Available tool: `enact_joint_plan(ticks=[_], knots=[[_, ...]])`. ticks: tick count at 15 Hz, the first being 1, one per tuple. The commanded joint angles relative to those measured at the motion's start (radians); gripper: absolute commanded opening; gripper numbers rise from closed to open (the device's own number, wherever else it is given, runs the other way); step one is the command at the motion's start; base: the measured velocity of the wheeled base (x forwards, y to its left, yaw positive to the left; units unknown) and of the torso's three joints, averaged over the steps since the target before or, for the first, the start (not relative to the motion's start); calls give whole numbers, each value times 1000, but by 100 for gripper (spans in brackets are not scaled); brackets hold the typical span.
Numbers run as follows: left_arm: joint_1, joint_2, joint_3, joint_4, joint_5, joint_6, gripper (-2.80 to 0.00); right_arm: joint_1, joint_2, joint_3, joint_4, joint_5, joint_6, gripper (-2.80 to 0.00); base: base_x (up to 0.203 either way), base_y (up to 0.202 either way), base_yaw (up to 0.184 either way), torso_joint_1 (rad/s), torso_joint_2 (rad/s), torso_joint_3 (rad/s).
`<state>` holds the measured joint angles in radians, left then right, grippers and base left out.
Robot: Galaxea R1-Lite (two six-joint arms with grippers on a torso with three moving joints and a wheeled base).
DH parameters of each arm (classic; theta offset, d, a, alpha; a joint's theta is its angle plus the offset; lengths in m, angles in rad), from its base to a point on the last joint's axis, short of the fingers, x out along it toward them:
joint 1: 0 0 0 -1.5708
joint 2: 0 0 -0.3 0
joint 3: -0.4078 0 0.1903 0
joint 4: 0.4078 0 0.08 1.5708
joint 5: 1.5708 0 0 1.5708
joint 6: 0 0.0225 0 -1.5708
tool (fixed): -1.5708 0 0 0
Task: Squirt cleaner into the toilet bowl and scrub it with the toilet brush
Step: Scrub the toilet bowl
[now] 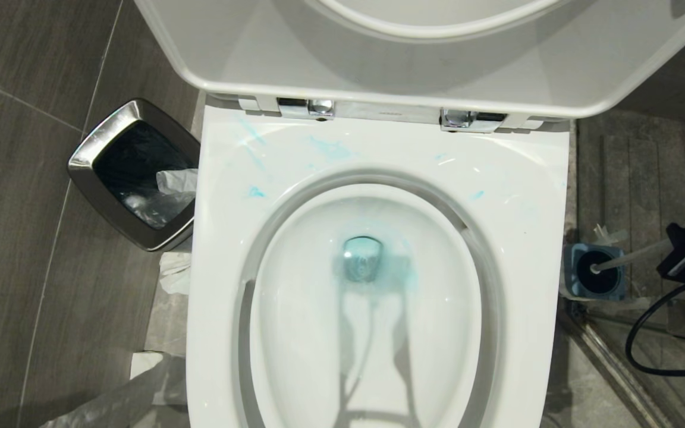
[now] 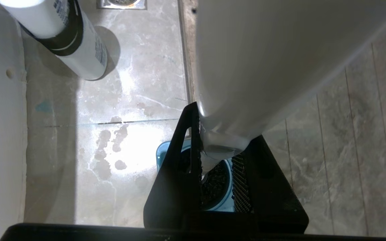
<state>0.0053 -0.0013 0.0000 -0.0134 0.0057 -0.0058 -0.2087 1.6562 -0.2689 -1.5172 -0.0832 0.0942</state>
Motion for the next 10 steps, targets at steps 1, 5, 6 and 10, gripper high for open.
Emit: enact_joint_plan(ticks=[1,5,6,10], knots=[[1,1,8,0,0,0,-280,0,-20,1,-8,-1,-8,-280,0,0,0,0,0,0],[1,1,8,0,0,0,-280,0,-102,19,-6,33,-29,-280,0,0,0,0,0,0],[1,1,8,0,0,0,-280,0,-126,28,-6,44,-28,-280,0,0,0,0,0,0],[1,1,8,0,0,0,-280,0,-218,34,0,54,-28,-280,0,0,0,0,0,0]])
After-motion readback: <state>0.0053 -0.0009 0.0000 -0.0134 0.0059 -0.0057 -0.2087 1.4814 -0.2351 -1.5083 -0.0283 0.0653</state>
